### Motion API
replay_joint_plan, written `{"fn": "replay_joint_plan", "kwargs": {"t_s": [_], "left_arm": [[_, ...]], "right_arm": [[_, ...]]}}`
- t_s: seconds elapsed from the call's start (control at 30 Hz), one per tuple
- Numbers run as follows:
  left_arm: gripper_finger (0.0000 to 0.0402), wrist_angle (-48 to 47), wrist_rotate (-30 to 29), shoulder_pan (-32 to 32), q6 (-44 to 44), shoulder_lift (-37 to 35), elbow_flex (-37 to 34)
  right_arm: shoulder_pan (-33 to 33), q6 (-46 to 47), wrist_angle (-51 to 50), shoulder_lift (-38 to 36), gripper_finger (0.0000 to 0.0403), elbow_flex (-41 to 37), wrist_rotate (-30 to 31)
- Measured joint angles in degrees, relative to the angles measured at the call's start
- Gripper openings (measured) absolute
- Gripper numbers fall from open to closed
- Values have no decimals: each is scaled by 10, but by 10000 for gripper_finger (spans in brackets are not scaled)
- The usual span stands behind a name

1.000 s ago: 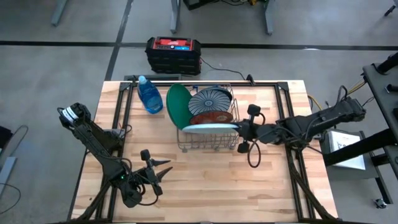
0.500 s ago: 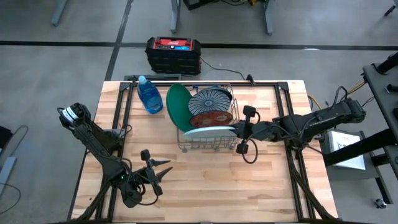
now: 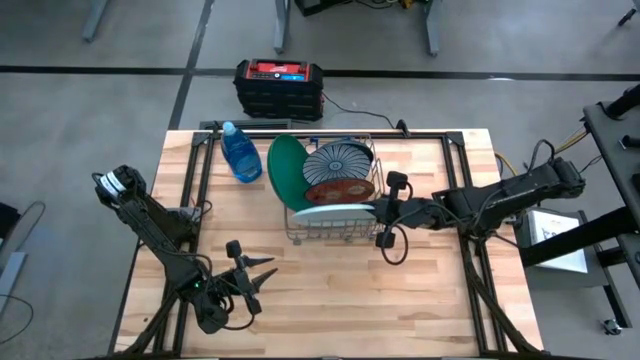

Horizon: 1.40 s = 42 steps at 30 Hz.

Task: Sort dishes
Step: Put the white plate into the gray dishwasher rack

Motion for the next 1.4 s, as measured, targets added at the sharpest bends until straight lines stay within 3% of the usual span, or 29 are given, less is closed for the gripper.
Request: {"fn": "replay_joint_plan", "kwargs": {"t_s": [0.53,1.0,1.4], "left_arm": [[116,1,0,0,-2,0,0],[116,1,0,0,-2,0,0],[116,-2,0,0,-2,0,0]], "right_arm": [[0,0,1,1,93,0,-10],[0,46,-48,1,169,25,-35],[8,119,-105,0,209,26,-36]]}}
